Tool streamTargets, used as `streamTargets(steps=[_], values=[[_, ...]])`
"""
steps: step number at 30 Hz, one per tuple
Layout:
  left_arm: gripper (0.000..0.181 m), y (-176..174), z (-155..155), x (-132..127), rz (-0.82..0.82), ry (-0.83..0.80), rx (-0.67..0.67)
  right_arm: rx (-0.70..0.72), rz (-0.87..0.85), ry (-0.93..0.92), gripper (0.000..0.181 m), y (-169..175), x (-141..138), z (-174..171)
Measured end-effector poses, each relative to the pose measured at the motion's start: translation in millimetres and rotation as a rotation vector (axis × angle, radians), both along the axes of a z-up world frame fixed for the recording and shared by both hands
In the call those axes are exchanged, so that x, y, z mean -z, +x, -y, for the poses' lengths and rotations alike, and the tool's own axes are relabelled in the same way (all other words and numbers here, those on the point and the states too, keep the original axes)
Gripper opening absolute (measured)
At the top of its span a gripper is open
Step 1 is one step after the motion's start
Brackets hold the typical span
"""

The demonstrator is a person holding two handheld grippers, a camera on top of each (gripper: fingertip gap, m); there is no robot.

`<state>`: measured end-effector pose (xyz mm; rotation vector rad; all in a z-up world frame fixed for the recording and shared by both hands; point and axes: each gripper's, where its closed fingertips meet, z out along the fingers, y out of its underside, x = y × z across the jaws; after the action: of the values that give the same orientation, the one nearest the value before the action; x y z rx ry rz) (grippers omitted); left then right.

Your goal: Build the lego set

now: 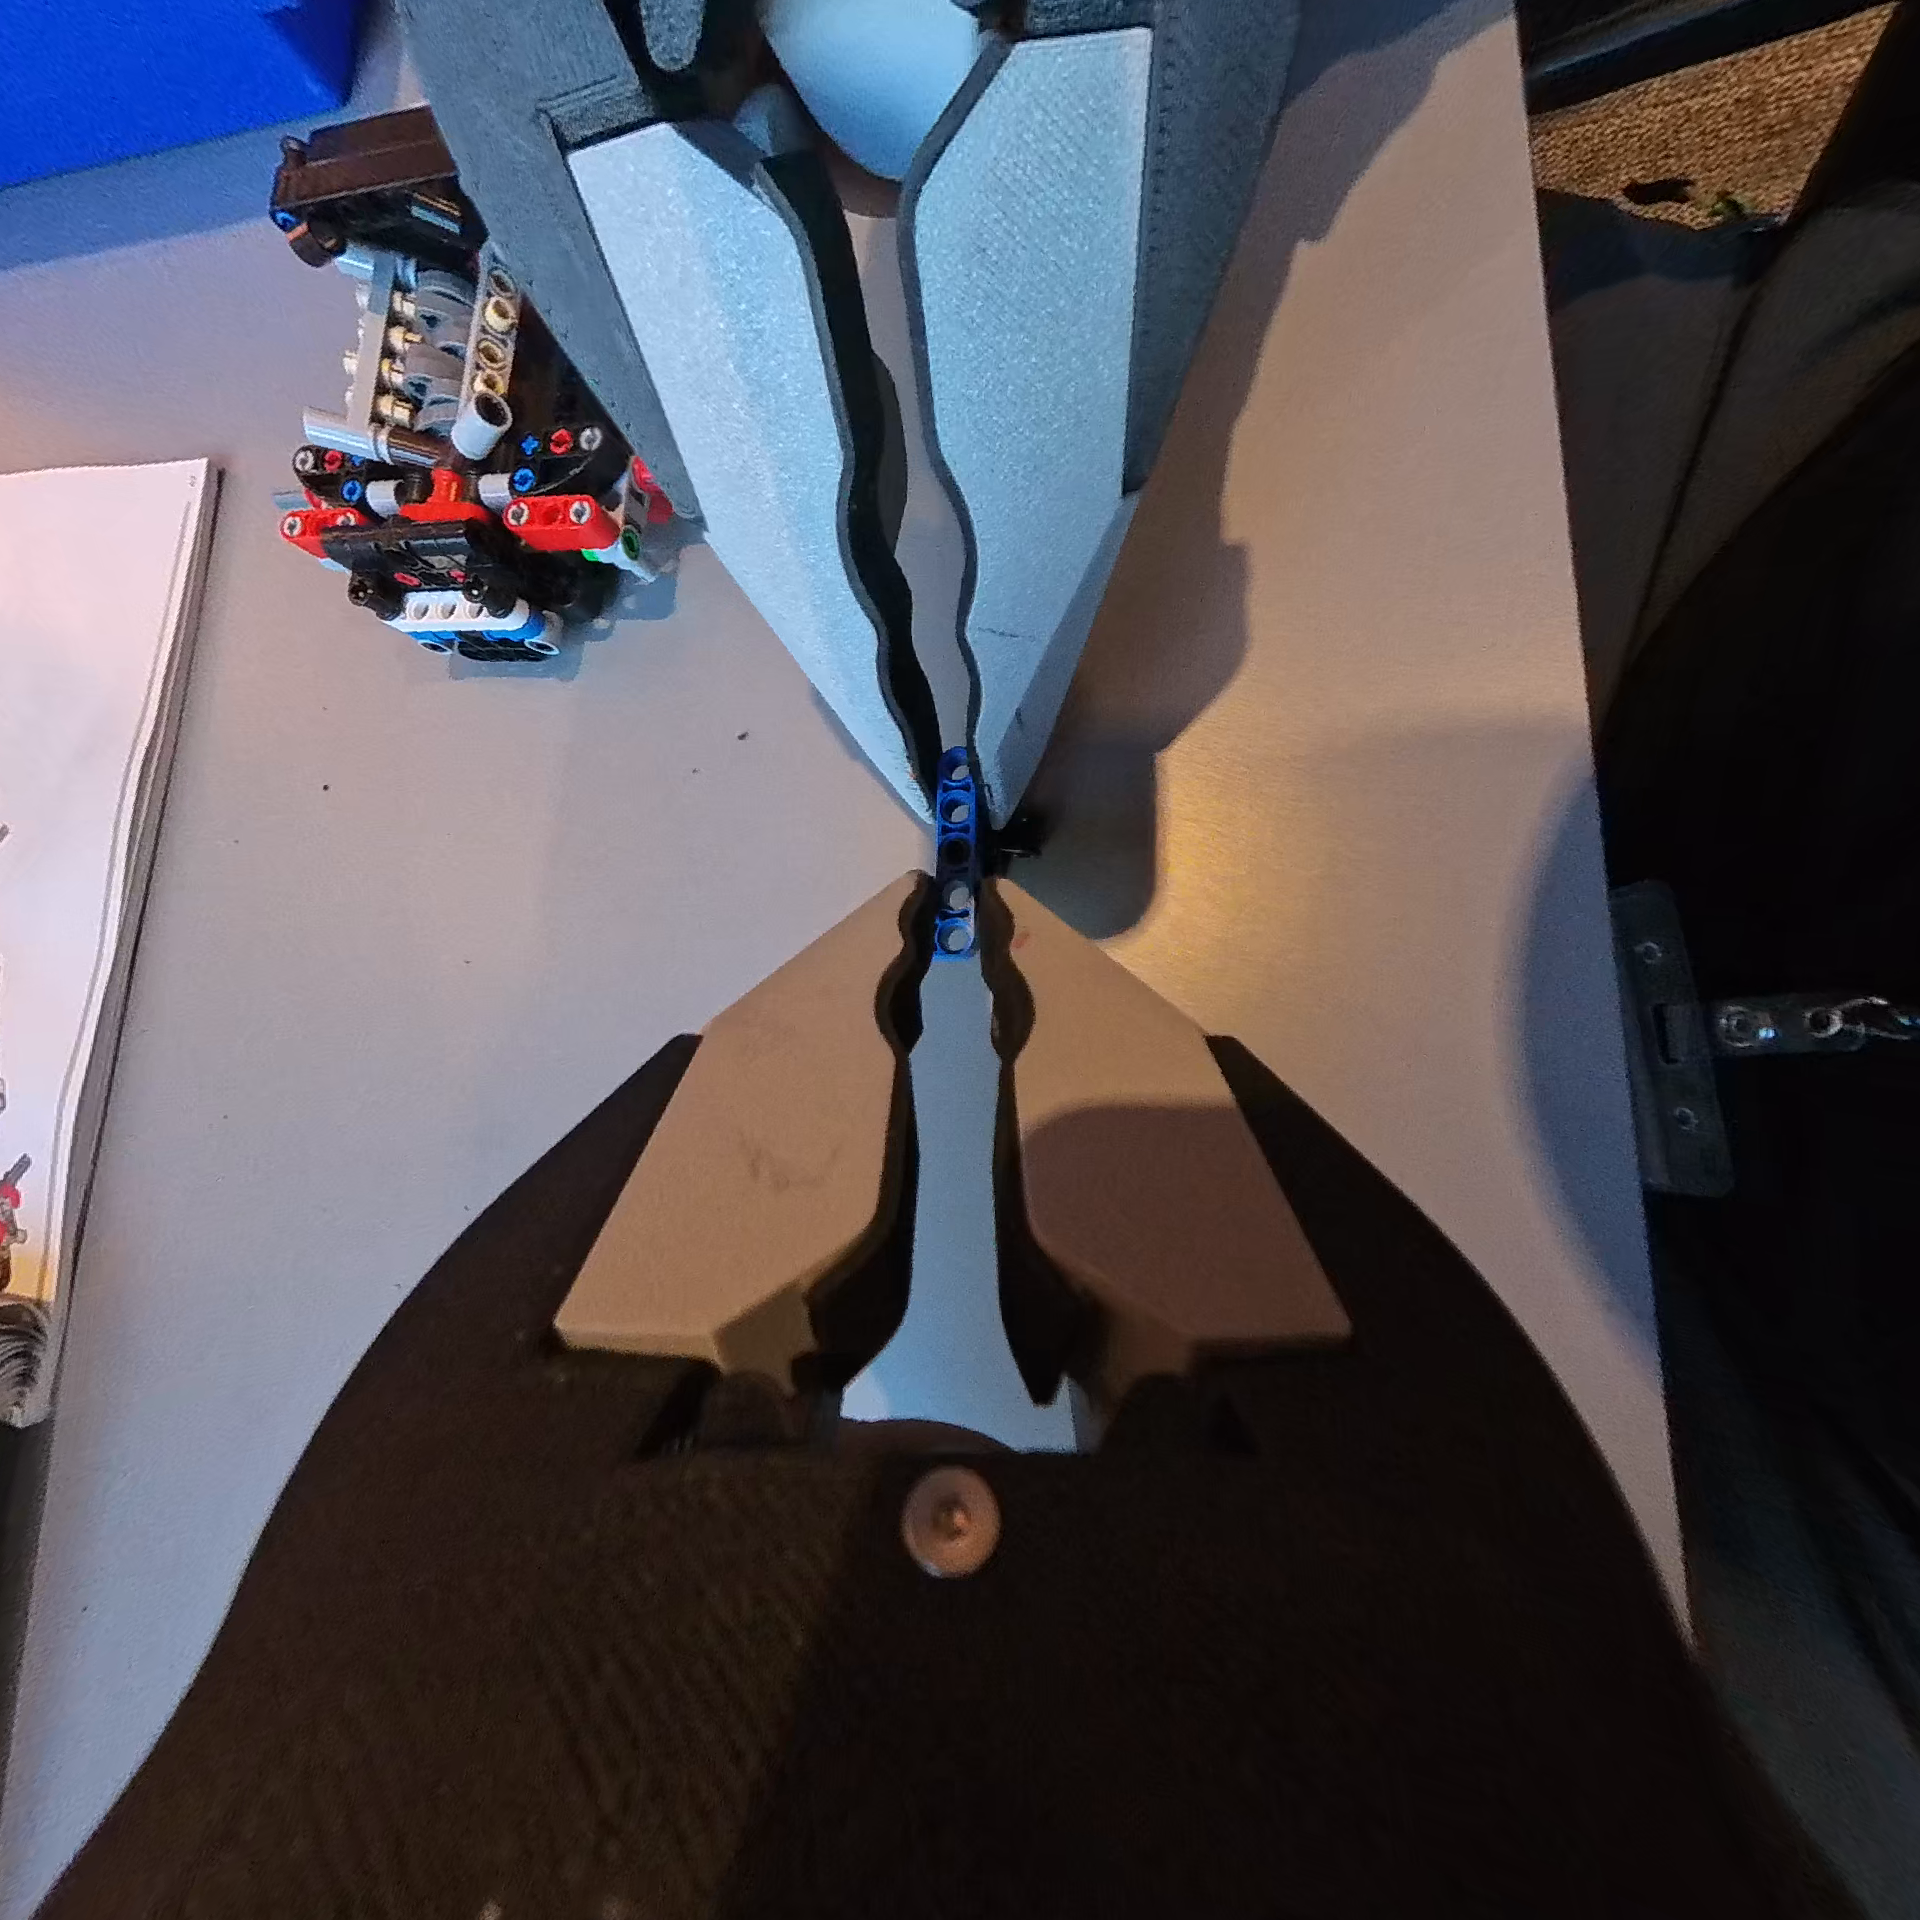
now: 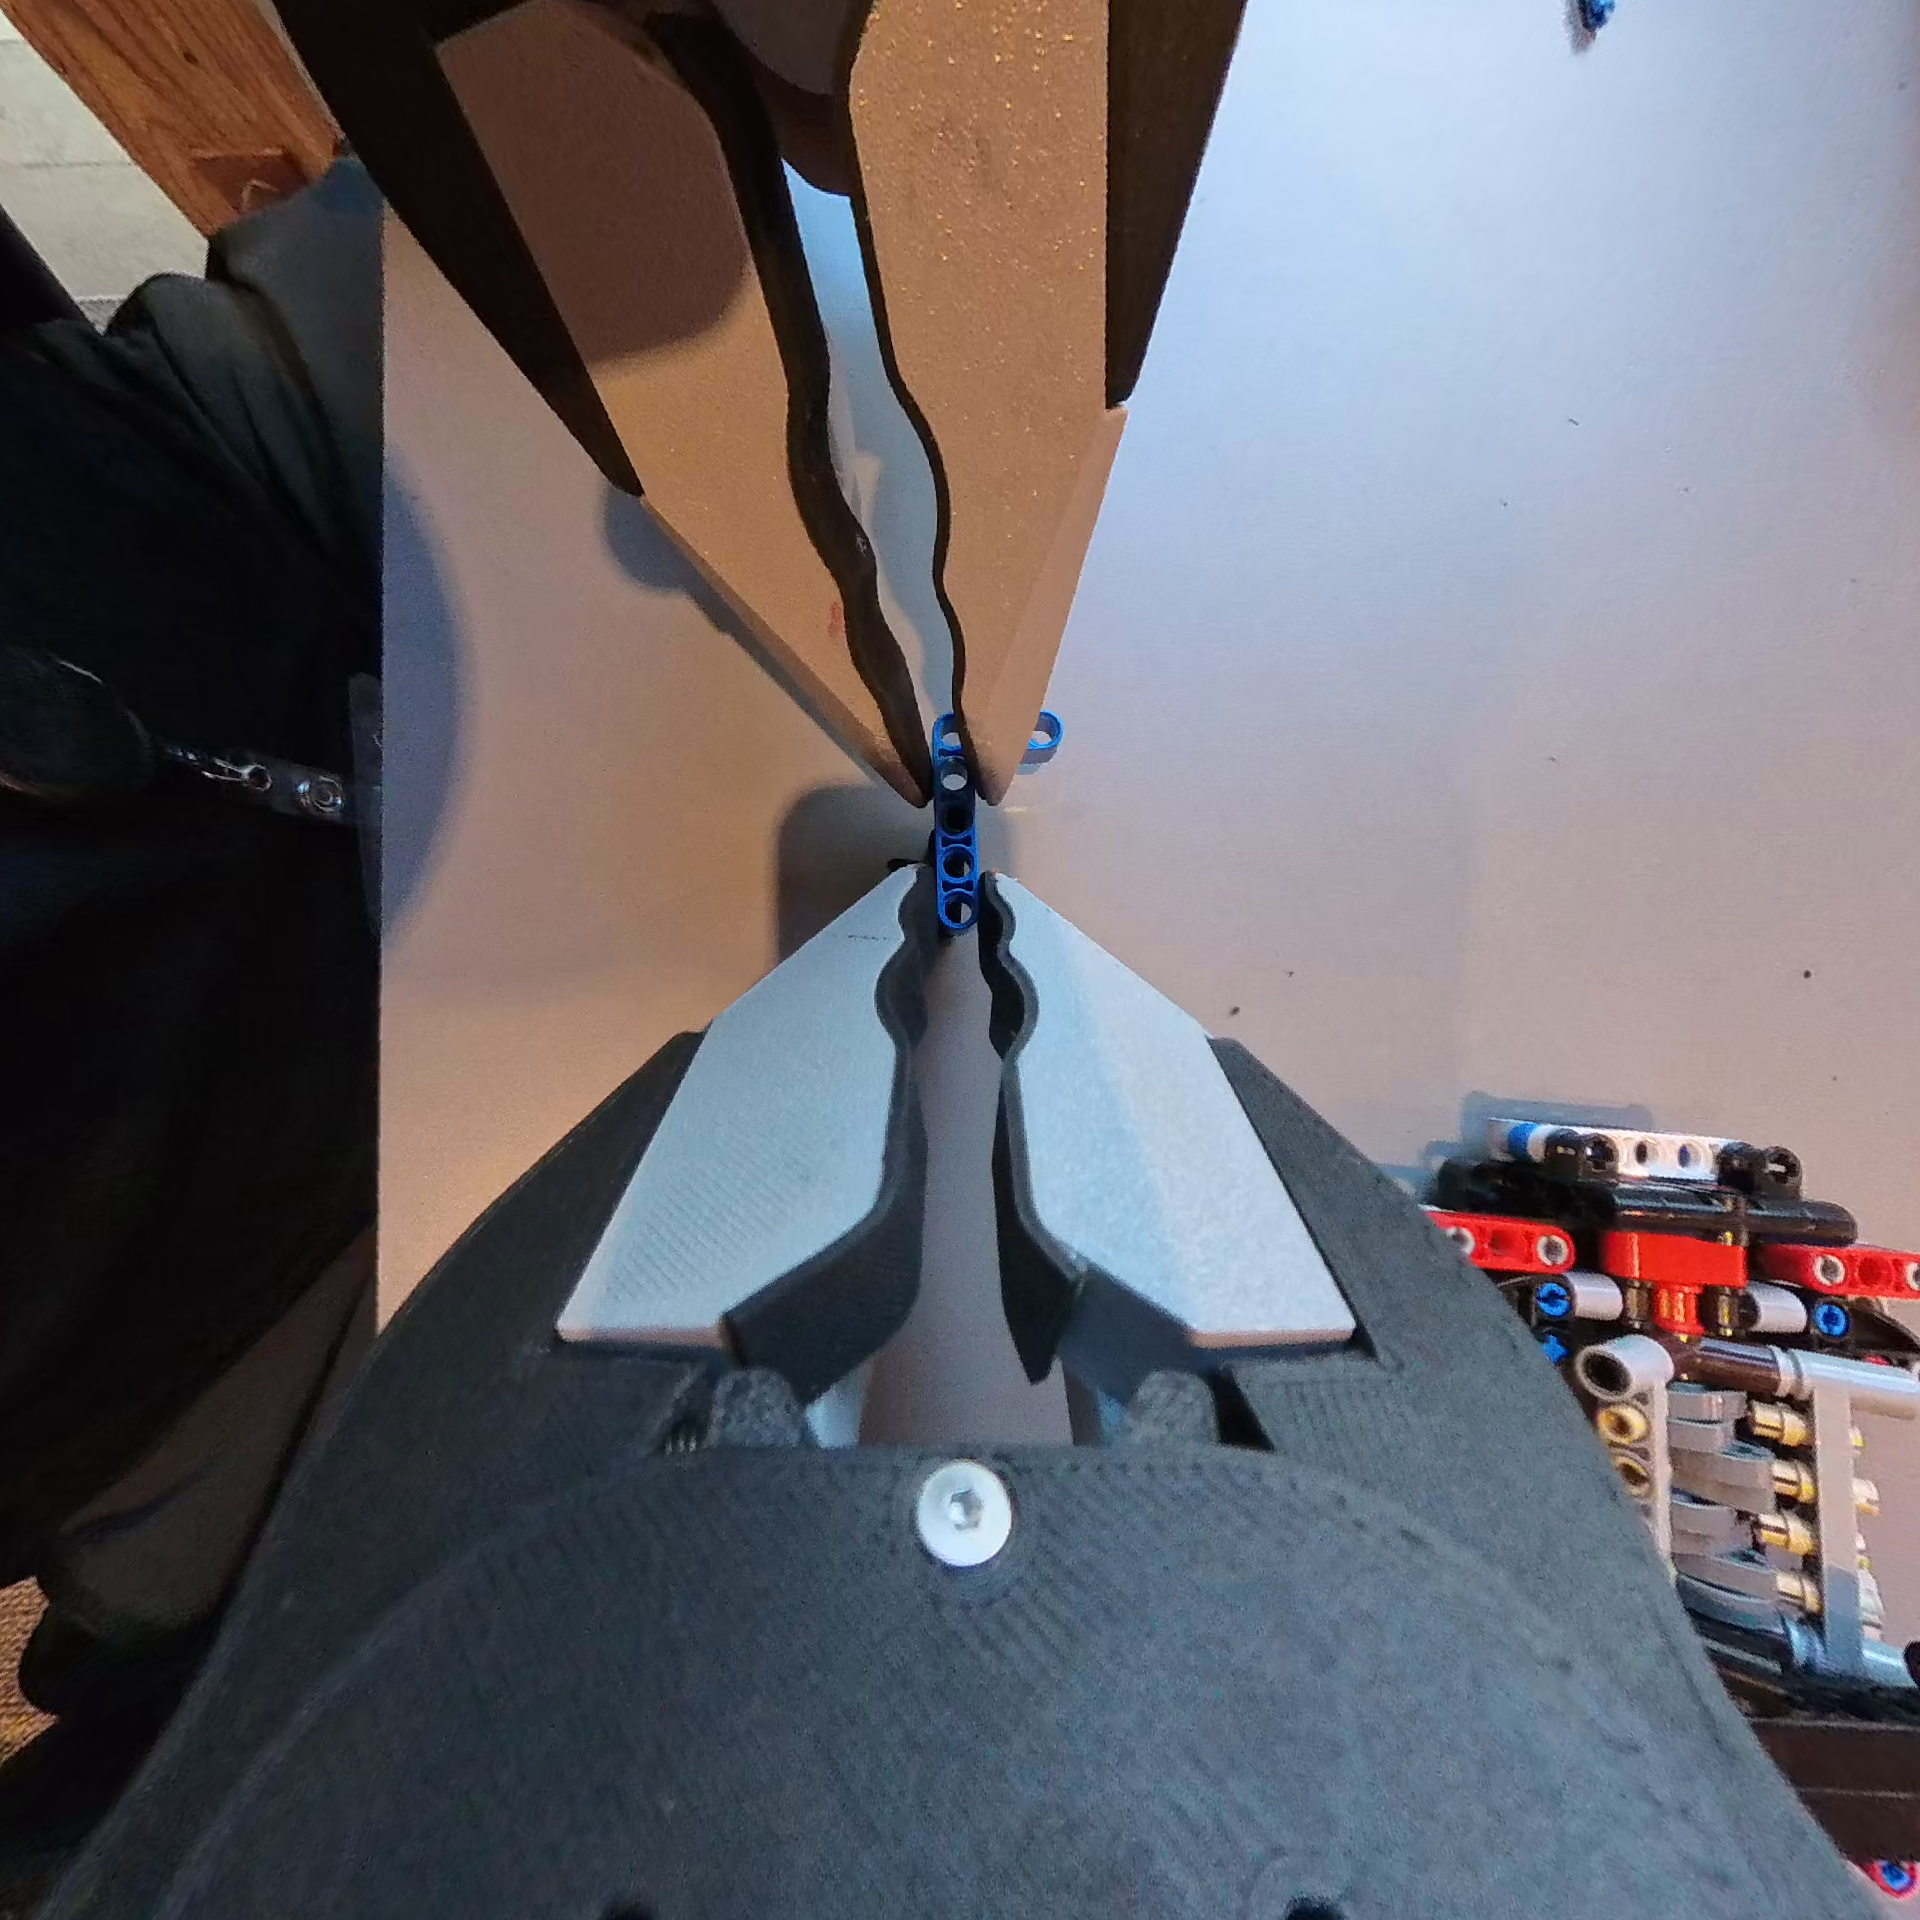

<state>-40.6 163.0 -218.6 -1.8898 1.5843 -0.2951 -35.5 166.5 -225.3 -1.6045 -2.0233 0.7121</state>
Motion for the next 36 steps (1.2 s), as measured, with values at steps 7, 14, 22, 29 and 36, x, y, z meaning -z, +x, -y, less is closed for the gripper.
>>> streamTargets(steps=[7, 14, 22, 29, 36], values=[[0.005, -1.3, 6.4, 7.9, -0.014, 0.011, 0.019, 0.006, 0.024, 0.051, 0.004, -0.6, 5.1, 6.9], [0.005, -1.3, 4.2, 8.9, -0.139, 0.042, 0.117, 0.095, -0.001, -0.007, 0.005, -0.4, 6.0, 6.3], [0.005, -1.4, -6.9, 10.6, -0.269, 0.023, 0.229, 0.242, -0.210, -0.119, 0.028, 4.1, -16.9, 0.3], [0.005, 1.2, -10.8, 11.3, -0.245, 0.108, 0.215, 0.255, -0.123, -0.023, 0.029, -0.8, 9.6, -5.7], [0.005, 1.8, -28.5, -2.0, -0.265, 0.605, 0.182, 0.300, -0.198, 0.214, 0.014, -1.5, -1.6, -19.3]])
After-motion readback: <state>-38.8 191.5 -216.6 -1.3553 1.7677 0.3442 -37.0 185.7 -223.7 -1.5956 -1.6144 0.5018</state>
